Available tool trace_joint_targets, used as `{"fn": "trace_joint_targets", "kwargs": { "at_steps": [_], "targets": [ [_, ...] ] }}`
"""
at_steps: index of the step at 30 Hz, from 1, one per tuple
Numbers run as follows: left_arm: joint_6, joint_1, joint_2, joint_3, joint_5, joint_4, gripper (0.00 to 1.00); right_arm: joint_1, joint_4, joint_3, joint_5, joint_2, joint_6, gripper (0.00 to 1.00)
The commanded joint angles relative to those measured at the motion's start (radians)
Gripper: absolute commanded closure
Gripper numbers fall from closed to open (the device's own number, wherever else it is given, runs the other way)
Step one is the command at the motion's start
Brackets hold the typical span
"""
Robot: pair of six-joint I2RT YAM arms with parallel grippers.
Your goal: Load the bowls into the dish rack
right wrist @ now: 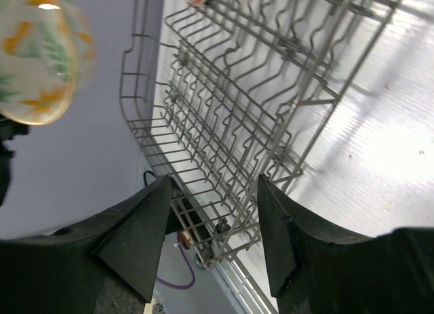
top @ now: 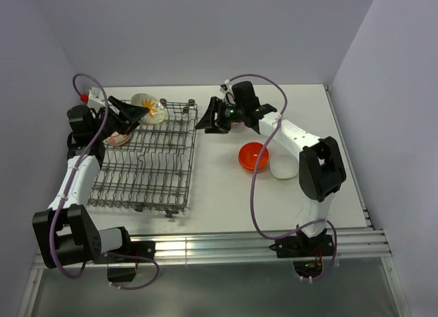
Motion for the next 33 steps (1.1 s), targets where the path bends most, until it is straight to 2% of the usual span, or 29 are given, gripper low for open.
{"fn": "trace_joint_targets", "kwargs": {
  "at_steps": [1, 5, 13, 16, 20, 26, 28, 32, 33],
  "targets": [
    [0.129, 0.036, -0.028, 0.084, 0.022, -0.056, 1.00, 0.027, 0.038, -0.021, 0.083, 0.002, 0.038, 0.40],
    [0.174, 0.073, -0.026, 0.092, 0.027, -0.098, 1.00, 0.034, 0.046, -0.033, 0.085, 0.052, 0.107, 0.40],
    [0.280, 0.079, -0.008, 0.152, -0.002, -0.185, 1.00, 0.083, 0.060, -0.035, 0.083, 0.126, 0.129, 0.41],
    [0.360, 0.077, 0.015, 0.195, -0.027, -0.295, 1.00, 0.105, 0.066, -0.038, 0.086, 0.151, 0.139, 0.42],
    [0.405, 0.077, 0.018, 0.216, -0.053, -0.323, 1.00, 0.123, 0.075, -0.027, 0.091, 0.175, 0.147, 0.43],
    [0.481, 0.077, 0.029, 0.246, -0.096, -0.380, 1.00, 0.131, 0.087, 0.006, 0.085, 0.212, 0.155, 0.50],
    [0.517, 0.077, 0.052, 0.264, -0.108, -0.412, 1.00, 0.131, 0.113, 0.008, 0.053, 0.232, 0.168, 0.60],
    [0.699, 0.076, 0.138, 0.360, -0.191, -0.548, 1.00, 0.131, 0.138, -0.007, 0.034, 0.250, 0.196, 0.82],
    [0.725, 0.074, 0.168, 0.380, -0.206, -0.568, 1.00, 0.131, 0.139, -0.009, 0.031, 0.252, 0.198, 0.92]
  ]
}}
